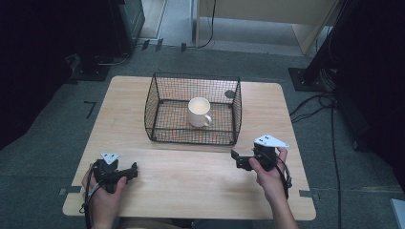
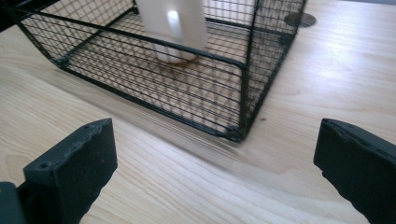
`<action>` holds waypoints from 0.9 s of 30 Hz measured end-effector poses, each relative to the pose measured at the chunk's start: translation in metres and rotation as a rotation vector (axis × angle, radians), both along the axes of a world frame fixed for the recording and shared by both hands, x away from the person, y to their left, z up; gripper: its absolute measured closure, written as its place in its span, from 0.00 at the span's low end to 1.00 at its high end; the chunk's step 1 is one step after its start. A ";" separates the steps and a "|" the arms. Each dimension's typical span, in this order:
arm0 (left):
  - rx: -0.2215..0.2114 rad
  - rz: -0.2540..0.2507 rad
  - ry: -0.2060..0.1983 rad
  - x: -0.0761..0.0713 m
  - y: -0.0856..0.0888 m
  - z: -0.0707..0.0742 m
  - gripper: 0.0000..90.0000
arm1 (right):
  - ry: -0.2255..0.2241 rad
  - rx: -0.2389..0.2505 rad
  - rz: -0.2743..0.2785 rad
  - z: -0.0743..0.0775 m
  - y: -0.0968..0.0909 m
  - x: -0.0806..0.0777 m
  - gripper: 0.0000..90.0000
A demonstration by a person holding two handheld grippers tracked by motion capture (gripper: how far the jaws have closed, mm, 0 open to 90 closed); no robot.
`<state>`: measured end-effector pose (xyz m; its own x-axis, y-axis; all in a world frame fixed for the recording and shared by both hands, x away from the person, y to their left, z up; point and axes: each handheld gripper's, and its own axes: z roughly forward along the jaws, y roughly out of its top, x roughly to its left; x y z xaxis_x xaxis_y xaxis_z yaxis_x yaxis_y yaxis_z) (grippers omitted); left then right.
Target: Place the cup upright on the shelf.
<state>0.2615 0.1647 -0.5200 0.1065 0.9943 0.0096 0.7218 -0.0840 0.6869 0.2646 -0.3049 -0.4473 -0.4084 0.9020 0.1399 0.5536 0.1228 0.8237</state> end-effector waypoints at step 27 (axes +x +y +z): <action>0.001 -0.001 0.001 0.000 0.000 0.000 0.00 | 0.070 -0.034 -0.180 -0.037 -0.070 -0.015 0.00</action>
